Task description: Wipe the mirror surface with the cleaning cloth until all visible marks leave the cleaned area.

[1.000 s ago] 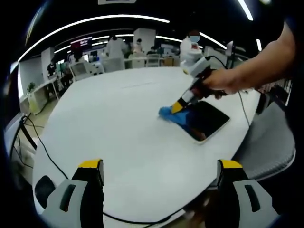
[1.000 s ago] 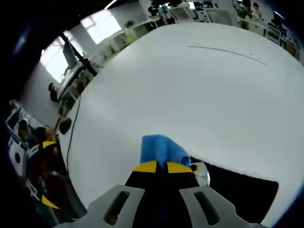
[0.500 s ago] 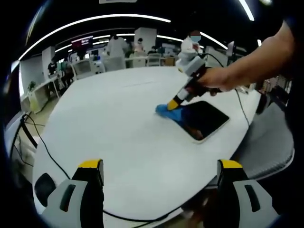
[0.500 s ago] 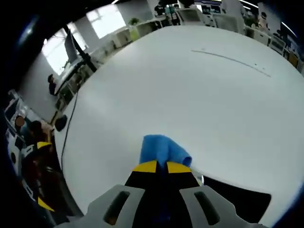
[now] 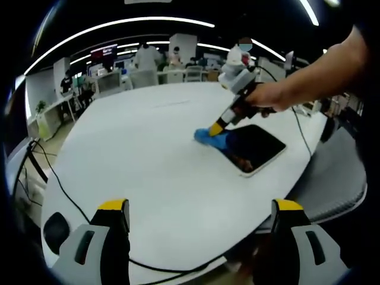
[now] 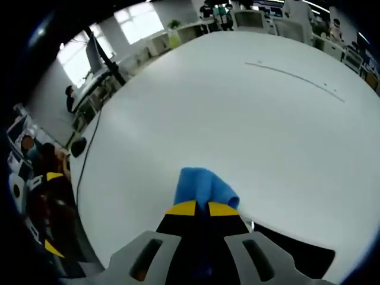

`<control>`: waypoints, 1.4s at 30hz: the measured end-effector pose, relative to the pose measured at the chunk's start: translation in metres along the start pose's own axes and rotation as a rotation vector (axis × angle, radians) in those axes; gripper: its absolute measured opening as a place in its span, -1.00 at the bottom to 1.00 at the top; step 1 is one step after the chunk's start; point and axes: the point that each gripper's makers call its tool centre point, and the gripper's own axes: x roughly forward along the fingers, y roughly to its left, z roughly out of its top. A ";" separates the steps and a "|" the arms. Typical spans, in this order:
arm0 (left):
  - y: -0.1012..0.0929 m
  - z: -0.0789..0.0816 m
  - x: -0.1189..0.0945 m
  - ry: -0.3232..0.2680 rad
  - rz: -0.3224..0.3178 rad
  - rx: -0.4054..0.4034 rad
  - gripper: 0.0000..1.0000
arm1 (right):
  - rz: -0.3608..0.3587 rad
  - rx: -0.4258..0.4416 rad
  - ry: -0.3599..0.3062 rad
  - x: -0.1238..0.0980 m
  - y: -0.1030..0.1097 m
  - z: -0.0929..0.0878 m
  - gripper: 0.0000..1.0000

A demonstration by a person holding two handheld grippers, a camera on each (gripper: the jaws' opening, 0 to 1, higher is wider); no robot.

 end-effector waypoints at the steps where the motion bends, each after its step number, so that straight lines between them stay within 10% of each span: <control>1: 0.000 0.001 0.000 -0.001 0.000 0.002 0.99 | 0.001 0.000 0.000 0.000 0.000 0.000 -1.00; 42: -0.002 0.005 0.002 -0.018 -0.005 0.000 0.99 | -0.058 0.102 0.016 -0.022 -0.041 -0.017 -1.00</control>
